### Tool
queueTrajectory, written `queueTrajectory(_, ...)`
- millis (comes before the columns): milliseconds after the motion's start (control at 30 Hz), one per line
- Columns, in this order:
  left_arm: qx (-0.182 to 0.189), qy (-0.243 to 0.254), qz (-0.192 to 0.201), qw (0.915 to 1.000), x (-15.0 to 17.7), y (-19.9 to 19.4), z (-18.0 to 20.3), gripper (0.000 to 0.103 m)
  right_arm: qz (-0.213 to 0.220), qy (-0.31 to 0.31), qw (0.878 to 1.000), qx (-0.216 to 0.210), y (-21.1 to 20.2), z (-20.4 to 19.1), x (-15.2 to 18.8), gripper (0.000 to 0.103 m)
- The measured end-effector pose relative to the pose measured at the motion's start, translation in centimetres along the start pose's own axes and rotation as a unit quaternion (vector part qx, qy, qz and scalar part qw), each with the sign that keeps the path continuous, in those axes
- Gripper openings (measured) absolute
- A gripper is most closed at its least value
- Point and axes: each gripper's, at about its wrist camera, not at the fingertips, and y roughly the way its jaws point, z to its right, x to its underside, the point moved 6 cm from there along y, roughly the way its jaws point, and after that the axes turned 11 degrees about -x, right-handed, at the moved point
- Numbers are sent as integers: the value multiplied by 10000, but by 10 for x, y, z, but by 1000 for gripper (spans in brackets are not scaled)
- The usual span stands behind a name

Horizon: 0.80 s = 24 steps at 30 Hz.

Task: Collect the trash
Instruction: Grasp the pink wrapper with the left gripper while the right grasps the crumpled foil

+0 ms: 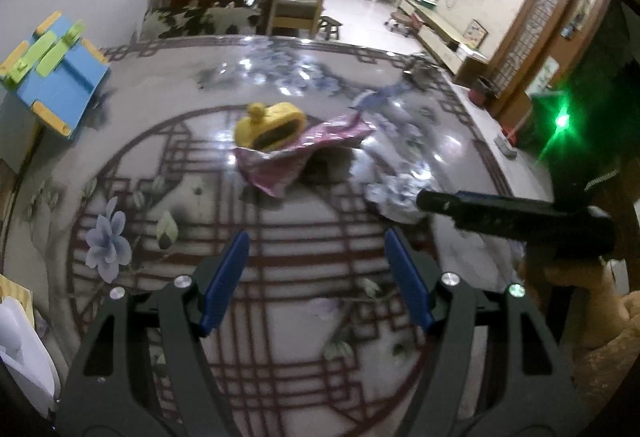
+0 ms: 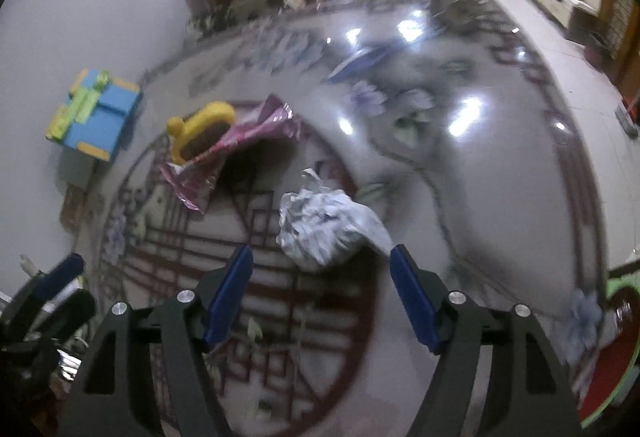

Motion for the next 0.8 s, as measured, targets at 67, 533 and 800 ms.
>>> queueTrajectory(67,-48,-84,-32,9999,-4,9,-8,68,-125,-118,9998,70,16,1,-3,69)
queueTrajectory(533,-41,873,-75,9961,-51,92,29,68,411,264,9988,-83,-39,45,24,28)
queueTrajectory(800,-234,1023,-493,9933,-56,155,40,47,401,682,9969,-9,-63,66,54,30)
